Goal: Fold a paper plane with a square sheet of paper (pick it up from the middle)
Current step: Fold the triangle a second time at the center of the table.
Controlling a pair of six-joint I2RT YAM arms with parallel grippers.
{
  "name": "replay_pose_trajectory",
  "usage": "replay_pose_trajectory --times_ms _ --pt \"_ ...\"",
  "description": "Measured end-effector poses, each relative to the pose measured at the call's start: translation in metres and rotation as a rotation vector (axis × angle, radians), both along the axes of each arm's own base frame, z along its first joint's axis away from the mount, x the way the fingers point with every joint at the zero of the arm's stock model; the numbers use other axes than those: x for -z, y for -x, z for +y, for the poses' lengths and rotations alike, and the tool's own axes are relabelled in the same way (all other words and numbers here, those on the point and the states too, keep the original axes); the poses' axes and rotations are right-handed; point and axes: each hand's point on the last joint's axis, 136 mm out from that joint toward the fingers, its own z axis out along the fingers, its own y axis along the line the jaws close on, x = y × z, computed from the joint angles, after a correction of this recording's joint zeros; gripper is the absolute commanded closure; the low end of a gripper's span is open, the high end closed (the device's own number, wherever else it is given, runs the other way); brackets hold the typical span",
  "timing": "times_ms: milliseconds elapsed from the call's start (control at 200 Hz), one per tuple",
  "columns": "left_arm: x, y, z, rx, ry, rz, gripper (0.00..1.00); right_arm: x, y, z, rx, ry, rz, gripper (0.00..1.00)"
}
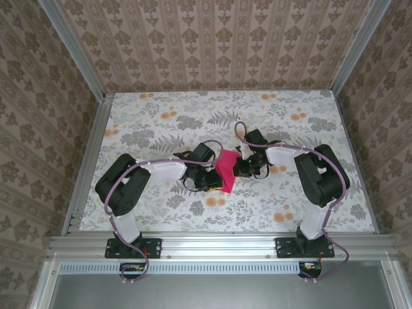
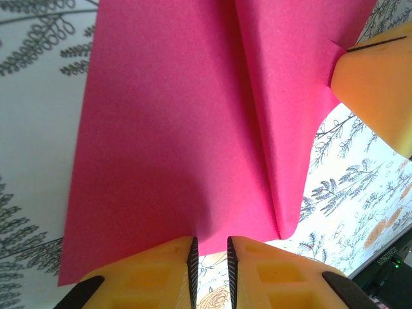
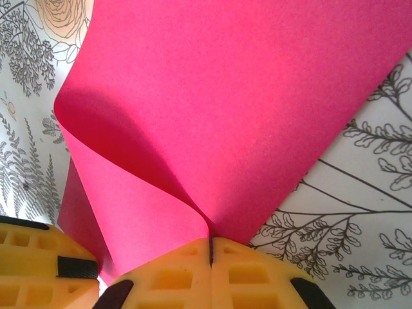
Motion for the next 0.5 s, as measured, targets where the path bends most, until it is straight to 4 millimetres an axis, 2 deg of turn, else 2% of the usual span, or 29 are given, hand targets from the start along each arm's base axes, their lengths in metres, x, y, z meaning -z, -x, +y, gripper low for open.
replay_pose_trajectory --times_ms 500 --pt "0.0010 0.0014 0.0016 0.000 -0.008 0.006 0.78 -0.0021 0.0007 0.0033 -0.016 -0.020 -0.003 0.94"
